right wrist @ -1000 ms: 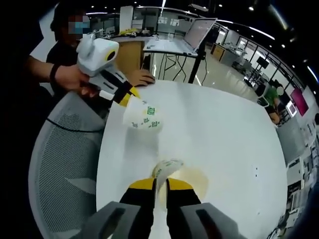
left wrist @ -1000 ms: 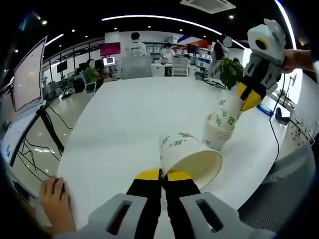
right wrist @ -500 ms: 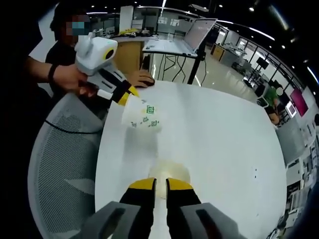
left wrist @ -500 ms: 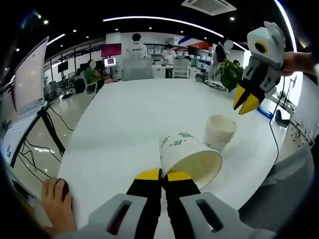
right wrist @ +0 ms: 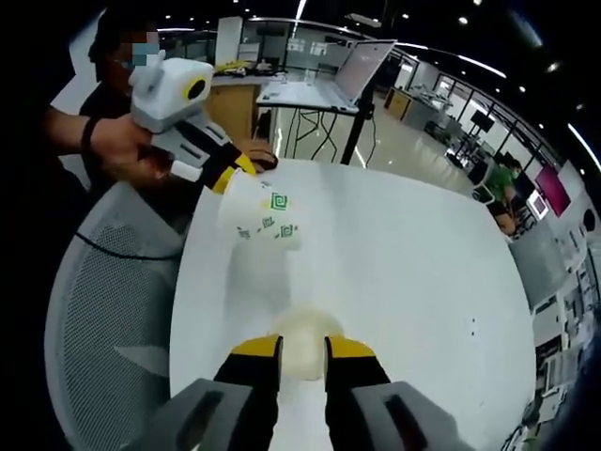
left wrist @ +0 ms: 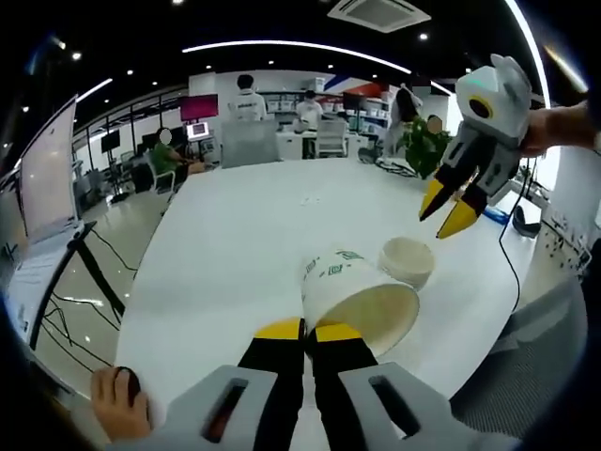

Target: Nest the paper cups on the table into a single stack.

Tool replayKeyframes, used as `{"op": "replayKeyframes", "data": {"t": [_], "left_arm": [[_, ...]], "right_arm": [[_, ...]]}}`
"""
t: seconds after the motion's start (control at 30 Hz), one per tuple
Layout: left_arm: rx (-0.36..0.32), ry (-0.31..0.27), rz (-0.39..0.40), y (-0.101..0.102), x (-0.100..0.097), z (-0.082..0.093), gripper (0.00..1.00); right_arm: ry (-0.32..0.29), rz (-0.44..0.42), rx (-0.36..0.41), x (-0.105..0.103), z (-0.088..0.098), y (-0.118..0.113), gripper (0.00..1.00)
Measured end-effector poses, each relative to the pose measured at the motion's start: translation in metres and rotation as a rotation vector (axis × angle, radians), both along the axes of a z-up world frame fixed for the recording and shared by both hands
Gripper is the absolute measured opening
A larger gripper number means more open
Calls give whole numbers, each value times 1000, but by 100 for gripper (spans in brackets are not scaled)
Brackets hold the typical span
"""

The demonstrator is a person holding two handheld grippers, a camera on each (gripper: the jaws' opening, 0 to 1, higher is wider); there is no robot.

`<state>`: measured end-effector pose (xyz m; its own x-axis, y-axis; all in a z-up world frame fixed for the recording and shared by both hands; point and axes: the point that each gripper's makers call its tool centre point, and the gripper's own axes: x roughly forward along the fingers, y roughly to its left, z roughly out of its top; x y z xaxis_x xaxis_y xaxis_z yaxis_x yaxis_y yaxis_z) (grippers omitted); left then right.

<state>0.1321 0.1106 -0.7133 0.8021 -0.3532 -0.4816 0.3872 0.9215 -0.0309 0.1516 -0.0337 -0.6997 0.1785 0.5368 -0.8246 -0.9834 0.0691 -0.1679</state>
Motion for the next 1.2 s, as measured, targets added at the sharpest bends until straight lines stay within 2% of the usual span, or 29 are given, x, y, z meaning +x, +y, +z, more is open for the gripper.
{"op": "replayKeyframes", "data": {"t": [0.1, 0.2, 0.33, 0.47, 0.77, 0.97, 1.2], "left_arm": [[13, -14, -35, -7, 2, 12, 0], [28, -22, -75, -15, 4, 15, 0], [45, -36, -122, -28, 5, 24, 0], [47, -57, -158, -41, 9, 34, 0], [49, -100, -236, -75, 20, 58, 0], [55, -98, -277, -91, 27, 56, 0], [50, -86, -303, -109, 34, 50, 0]], "right_arm": [[7, -46, 52, 9, 6, 3, 17], [10, -69, 97, 15, 12, 6, 16], [-20, -85, 112, 23, 15, 7, 14], [-3, -111, 145, 22, 17, 11, 13], [4, -132, 144, 22, 9, 1, 13], [1, -167, 150, 25, 11, -8, 13], [10, -199, 136, 25, 4, -22, 13]]}}
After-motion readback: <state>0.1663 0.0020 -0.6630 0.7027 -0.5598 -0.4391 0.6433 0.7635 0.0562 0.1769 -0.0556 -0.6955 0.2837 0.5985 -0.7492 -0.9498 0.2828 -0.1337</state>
